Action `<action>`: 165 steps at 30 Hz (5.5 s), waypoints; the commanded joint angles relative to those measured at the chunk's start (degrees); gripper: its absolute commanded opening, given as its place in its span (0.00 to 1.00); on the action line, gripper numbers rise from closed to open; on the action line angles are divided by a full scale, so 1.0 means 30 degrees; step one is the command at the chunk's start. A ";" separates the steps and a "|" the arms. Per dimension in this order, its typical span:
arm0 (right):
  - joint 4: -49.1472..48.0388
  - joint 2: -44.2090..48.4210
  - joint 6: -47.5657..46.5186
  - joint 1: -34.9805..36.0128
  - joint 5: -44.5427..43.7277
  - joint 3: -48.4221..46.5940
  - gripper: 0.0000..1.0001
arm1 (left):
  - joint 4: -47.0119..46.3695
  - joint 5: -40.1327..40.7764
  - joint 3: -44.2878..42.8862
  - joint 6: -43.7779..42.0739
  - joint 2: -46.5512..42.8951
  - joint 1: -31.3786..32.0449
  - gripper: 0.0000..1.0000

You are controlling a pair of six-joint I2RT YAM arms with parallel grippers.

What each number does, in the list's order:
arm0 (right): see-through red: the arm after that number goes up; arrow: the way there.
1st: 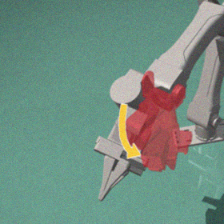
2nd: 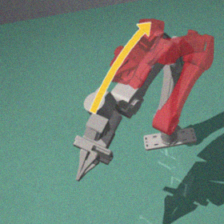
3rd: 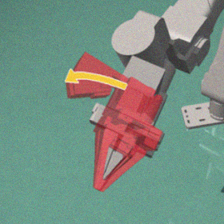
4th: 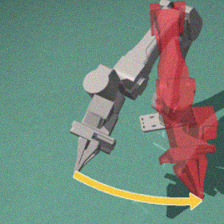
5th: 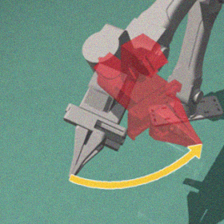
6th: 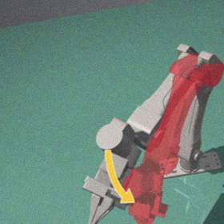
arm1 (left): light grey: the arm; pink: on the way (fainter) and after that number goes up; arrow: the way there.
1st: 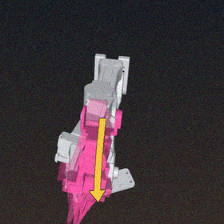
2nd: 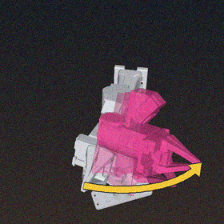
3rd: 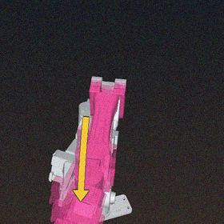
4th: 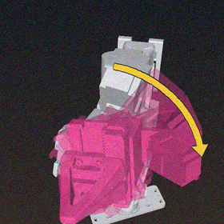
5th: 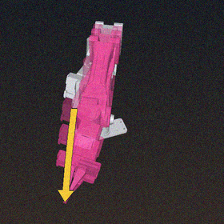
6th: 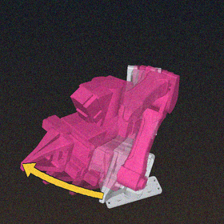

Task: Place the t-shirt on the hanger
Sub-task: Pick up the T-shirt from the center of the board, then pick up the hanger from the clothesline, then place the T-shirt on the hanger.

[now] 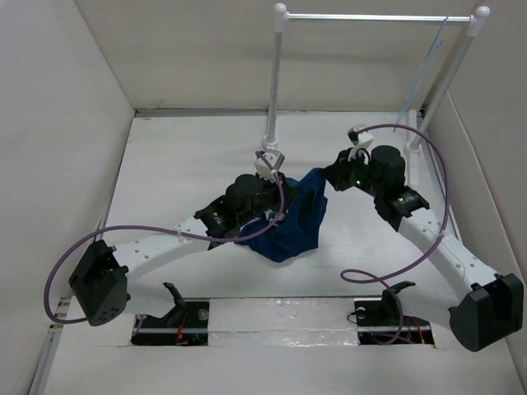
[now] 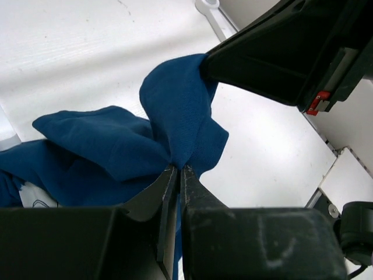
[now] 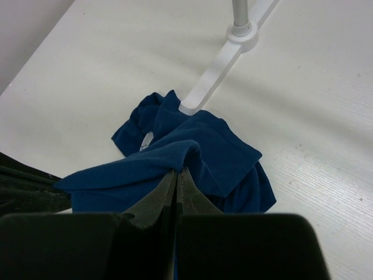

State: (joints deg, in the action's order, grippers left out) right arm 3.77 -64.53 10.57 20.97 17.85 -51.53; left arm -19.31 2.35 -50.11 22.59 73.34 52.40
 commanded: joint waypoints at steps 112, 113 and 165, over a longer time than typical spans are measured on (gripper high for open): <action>0.3421 1.2071 0.1406 -0.4737 0.5624 0.1707 0.00 | -0.6573 -0.2572 -0.2338 0.2110 0.2506 -0.6098 0.00; 0.4823 1.3208 0.1341 -0.4445 0.5508 0.1736 0.00 | -0.6339 -0.2425 -0.2602 0.2051 0.2564 -0.6303 0.00; 0.5717 1.4130 0.1693 -0.3768 0.7118 0.2293 0.00 | -0.4197 -0.3093 -0.4686 0.1053 0.1540 -0.5807 0.00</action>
State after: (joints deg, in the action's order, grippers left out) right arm 22.06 -21.23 16.25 9.10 38.65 -43.90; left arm -27.16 -3.97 -62.08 24.75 79.85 34.83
